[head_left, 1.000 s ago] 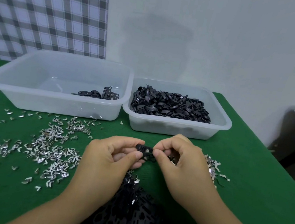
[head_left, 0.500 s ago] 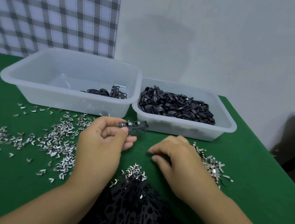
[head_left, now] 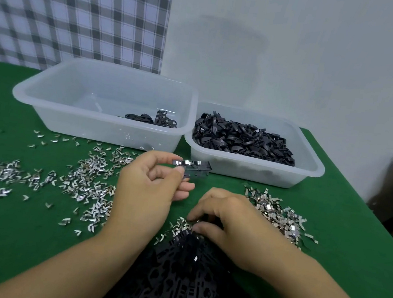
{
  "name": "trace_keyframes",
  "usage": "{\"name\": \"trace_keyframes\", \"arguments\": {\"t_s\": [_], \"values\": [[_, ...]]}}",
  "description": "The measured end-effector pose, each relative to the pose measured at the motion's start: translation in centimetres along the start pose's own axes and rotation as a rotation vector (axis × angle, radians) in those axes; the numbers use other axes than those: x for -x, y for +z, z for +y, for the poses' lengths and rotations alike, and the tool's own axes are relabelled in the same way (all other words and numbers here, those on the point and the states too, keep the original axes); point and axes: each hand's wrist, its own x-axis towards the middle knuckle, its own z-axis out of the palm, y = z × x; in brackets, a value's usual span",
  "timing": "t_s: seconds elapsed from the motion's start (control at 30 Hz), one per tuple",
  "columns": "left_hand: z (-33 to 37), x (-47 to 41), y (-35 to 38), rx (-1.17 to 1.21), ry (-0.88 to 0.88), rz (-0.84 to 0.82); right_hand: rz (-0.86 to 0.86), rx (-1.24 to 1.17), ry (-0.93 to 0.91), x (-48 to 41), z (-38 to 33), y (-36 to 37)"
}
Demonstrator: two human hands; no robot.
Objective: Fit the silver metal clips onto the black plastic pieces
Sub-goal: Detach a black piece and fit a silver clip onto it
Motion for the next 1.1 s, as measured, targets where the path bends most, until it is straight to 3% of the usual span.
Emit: {"name": "trace_keyframes", "arguments": {"t_s": [0.13, 0.33, 0.6, 0.87, 1.1], "values": [[-0.1, 0.2, 0.1, -0.021, -0.001, -0.045, 0.052, 0.027, -0.022, 0.6, 1.0, 0.2], [-0.6, 0.4, 0.1, -0.092, -0.007, -0.081, 0.246, -0.120, -0.003, 1.7, 1.9, 0.6], [-0.9, 0.3, 0.0, -0.124, -0.011, -0.094, 0.294, -0.105, 0.010, 1.7, 1.7, 0.8], [-0.9, 0.4, 0.0, -0.129, -0.011, -0.110, 0.416, -0.354, 0.082, 2.0, 1.4, 0.5], [-0.8, 0.6, 0.2, -0.204, 0.021, -0.134, 0.478, -0.369, 0.038, 1.9, 0.8, 0.1]]}}
